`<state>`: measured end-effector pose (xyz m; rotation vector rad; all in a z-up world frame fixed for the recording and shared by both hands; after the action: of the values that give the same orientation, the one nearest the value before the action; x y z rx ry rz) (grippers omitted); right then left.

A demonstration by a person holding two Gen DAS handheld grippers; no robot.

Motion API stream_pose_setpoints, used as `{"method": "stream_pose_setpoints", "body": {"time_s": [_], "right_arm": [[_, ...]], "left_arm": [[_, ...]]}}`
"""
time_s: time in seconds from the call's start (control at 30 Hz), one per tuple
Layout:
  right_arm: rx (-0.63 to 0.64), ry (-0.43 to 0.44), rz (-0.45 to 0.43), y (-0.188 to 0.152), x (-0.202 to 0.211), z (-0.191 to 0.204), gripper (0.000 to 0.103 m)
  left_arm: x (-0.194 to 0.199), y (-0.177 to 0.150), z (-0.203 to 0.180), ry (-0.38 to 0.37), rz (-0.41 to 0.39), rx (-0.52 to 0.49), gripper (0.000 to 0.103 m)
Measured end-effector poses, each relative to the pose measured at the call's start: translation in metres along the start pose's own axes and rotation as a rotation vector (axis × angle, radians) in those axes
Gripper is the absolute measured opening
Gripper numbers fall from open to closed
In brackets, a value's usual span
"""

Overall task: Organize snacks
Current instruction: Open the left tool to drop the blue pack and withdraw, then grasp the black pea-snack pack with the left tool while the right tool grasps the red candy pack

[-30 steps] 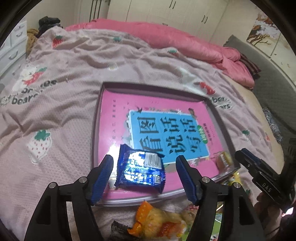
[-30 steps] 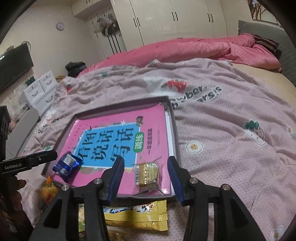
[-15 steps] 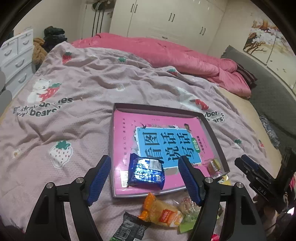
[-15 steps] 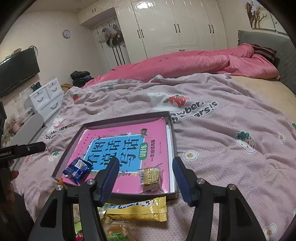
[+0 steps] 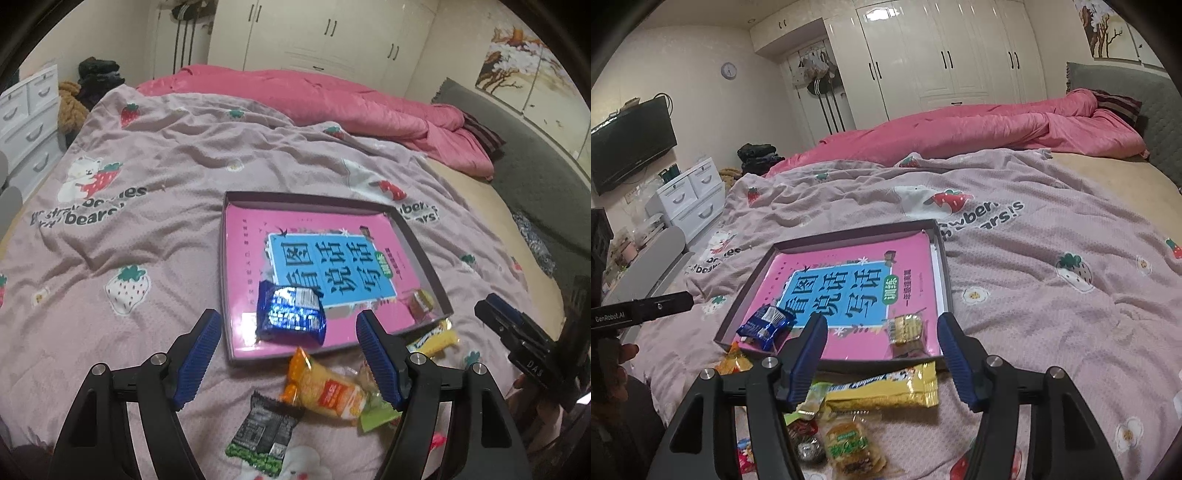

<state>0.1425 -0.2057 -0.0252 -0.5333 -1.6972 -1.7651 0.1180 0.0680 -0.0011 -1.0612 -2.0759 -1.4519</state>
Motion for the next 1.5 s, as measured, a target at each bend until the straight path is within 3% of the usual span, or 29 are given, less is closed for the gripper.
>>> {"method": "stream_pose_setpoints", "body": {"time_s": [0.93, 1.5], "right_arm": [[0.15, -0.017, 0.071, -0.041, 0.032, 0.02, 0.062], [0.478, 0.147, 0.063, -0.08, 0.055, 0.087, 0.062]], "left_arm": [[0.003, -0.068, 0.021, 0.017, 0.167, 0.027, 0.077], [-0.014, -0.092, 0.025, 0.03, 0.27, 0.032, 0.077]]}}
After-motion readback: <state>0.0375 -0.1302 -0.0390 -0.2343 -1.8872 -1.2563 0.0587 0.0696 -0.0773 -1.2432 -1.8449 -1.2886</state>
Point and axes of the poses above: each gripper's, at about its wrist camera, not at the fingertips, and x roughly against the way its jaws point, z to its left, y to its top, the point moved 2 cm from there along -x, roughly the way its jaws point, and after that the axes turned 14 degrees about -y, right-handed, at the moved point
